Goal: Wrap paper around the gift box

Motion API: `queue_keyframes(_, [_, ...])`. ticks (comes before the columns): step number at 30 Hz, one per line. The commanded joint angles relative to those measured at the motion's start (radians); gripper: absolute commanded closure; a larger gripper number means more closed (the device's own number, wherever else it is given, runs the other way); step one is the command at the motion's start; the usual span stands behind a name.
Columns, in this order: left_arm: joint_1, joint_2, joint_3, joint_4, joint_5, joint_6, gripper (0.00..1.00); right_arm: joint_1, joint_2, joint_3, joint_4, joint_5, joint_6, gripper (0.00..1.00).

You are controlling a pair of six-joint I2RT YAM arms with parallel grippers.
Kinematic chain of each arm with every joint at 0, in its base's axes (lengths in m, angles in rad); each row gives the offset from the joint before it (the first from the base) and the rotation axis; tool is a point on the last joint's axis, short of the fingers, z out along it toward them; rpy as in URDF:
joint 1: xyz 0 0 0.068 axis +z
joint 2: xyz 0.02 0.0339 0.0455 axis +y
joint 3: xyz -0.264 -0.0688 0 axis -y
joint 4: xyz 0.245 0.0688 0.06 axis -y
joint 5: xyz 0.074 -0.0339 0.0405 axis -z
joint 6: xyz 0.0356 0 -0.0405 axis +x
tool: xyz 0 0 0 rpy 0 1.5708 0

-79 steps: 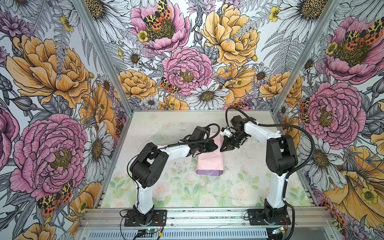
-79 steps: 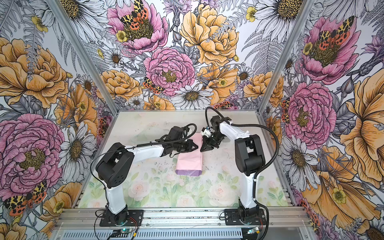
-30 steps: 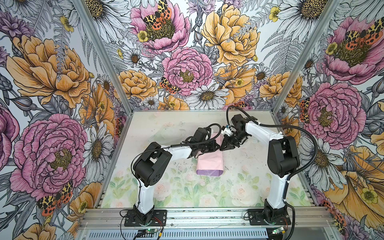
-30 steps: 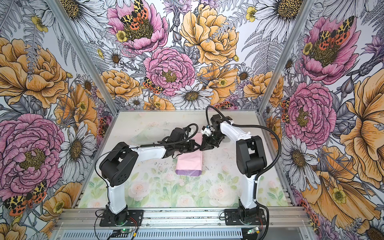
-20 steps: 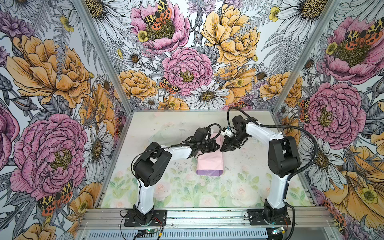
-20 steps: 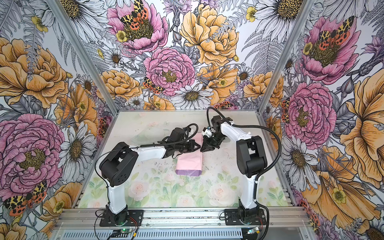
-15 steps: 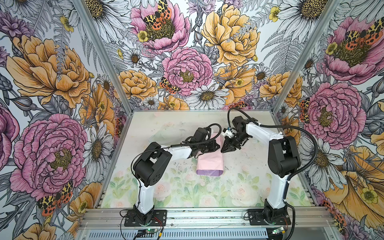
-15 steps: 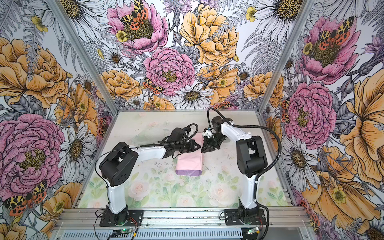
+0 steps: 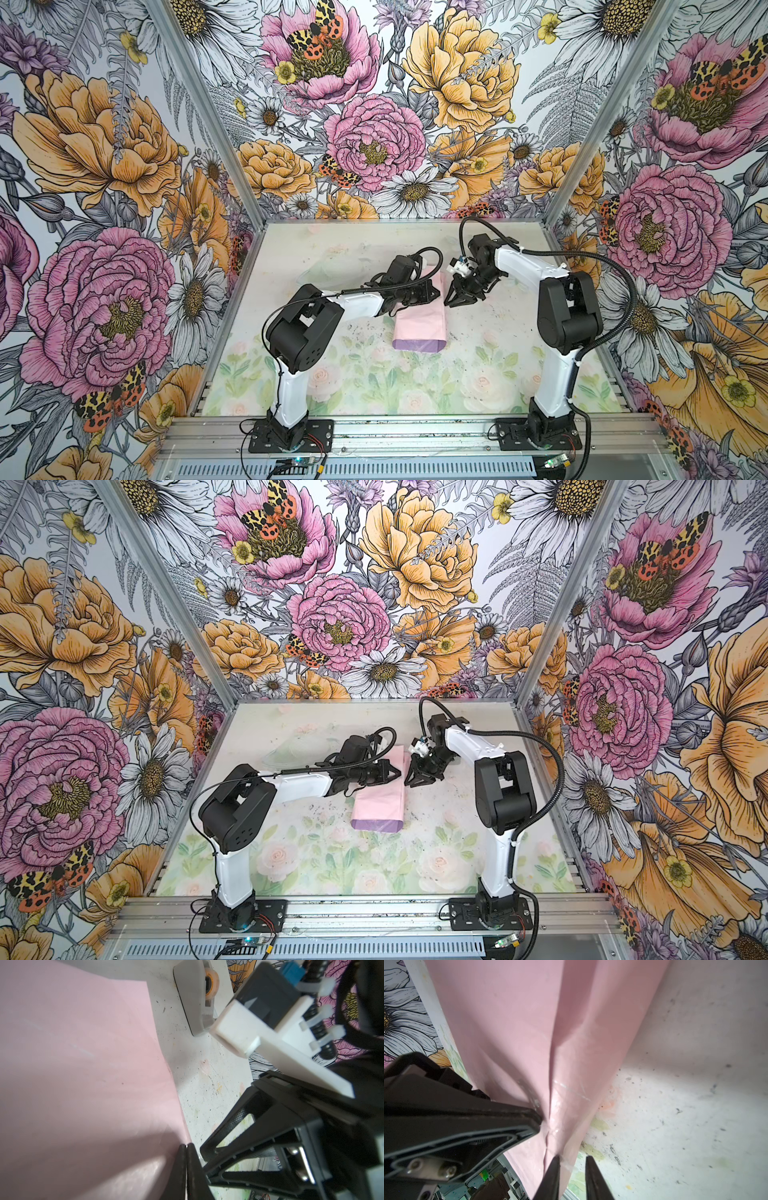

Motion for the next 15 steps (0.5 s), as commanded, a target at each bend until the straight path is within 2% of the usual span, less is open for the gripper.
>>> queue_keyframes(1, [-0.003,0.012,-0.014,-0.089,-0.049,0.015,0.93,-0.012,-0.019,-0.02,0.024,0.027,0.008,0.76])
queue_keyframes(9, [-0.003,0.015,-0.013,-0.093,-0.044,0.017,0.93,-0.035,-0.043,-0.069,0.067,0.054,0.031,0.76])
queue_keyframes(15, [-0.004,0.016,-0.011,-0.097,-0.044,0.019,0.93,-0.075,-0.17,-0.089,0.068,0.117,0.061,0.77])
